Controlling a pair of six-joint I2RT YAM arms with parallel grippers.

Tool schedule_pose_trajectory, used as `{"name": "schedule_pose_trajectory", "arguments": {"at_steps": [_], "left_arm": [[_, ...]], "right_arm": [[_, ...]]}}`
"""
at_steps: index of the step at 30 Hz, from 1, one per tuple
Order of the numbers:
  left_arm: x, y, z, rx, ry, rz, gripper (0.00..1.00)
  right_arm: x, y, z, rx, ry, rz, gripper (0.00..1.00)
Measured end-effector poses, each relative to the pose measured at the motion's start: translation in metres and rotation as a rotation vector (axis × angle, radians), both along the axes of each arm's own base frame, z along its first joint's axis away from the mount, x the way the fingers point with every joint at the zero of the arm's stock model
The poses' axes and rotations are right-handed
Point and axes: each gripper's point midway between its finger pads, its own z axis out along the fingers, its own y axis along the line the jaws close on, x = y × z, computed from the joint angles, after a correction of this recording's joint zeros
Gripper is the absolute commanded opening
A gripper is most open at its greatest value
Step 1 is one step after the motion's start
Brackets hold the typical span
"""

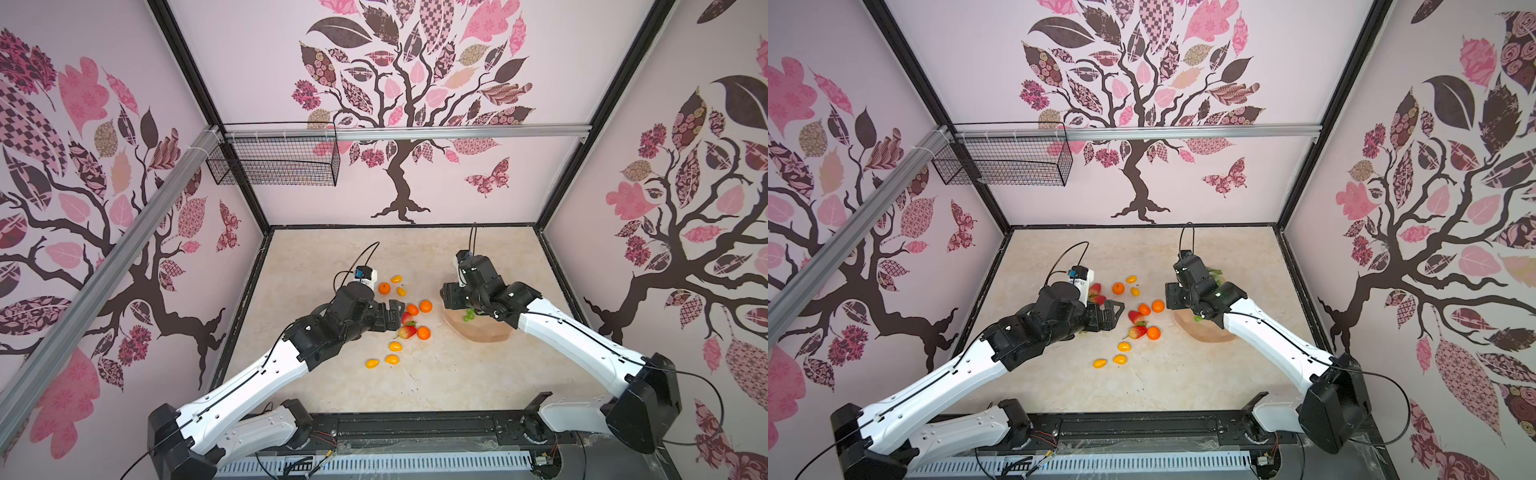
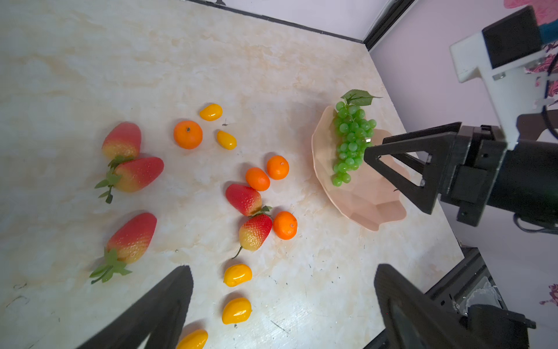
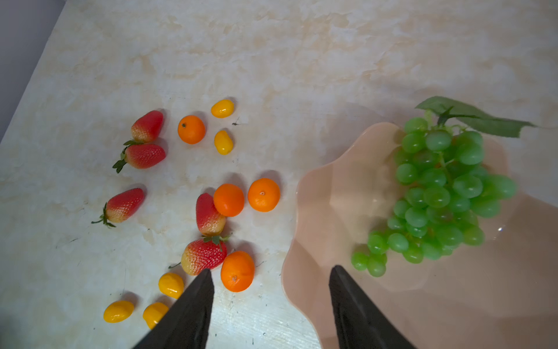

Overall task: Arrange fruit in a fruit bowl
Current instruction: Place the fruits in the fruit bowl, then pick up the fruit from the center of the table.

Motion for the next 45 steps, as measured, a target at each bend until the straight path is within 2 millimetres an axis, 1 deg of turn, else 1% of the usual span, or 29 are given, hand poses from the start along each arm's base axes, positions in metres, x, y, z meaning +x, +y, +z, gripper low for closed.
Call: {"name": "schedule_pose_trajectory", "arguments": {"at_steps": [4, 8, 13, 17, 20, 25, 32, 40, 43, 45], "left_arm": [[-0.013, 0.009, -0.017, -0.008, 0.041, -0.003, 0.98], [-0.023, 0.01, -0.033, -0.029, 0.084, -0.023, 0.98], [-0.028, 0.009, -0.056, -0.082, 0.16, -0.033, 0.98], [-0.025, 0.013, -0.07, -0.149, 0.22, -0.011, 0.98], [-0.021, 0.015, -0.07, -0.193, 0.236, -0.002, 0.98], [-0.019, 0.01, -0.062, -0.24, 0.237, -0.02, 0.98], [-0.019, 0.007, -0.059, -0.262, 0.237, -0.028, 0.98], [-0.019, 0.007, -0.058, -0.271, 0.239, -0.022, 0.98], [-0.019, 0.008, -0.058, -0.272, 0.24, -0.021, 0.98], [-0.019, 0.007, -0.058, -0.272, 0.239, -0.021, 0.98]], "right_arm": [[-0.015, 0.025, -0.018, -0.003, 0.059, 0.067, 0.62], [-0.029, 0.04, -0.043, -0.017, 0.151, 0.115, 0.61], [-0.04, 0.043, -0.081, -0.071, 0.278, 0.133, 0.59], [-0.044, 0.043, -0.101, -0.103, 0.334, 0.133, 0.57], [-0.045, 0.044, -0.113, -0.121, 0.365, 0.132, 0.57], [-0.045, 0.05, -0.127, -0.149, 0.397, 0.138, 0.56], [-0.045, 0.056, -0.14, -0.171, 0.422, 0.147, 0.53], [-0.048, 0.055, -0.157, -0.204, 0.459, 0.147, 0.53], [-0.047, 0.055, -0.16, -0.21, 0.464, 0.145, 0.53], [-0.043, 0.058, -0.159, -0.208, 0.457, 0.145, 0.53]]}}
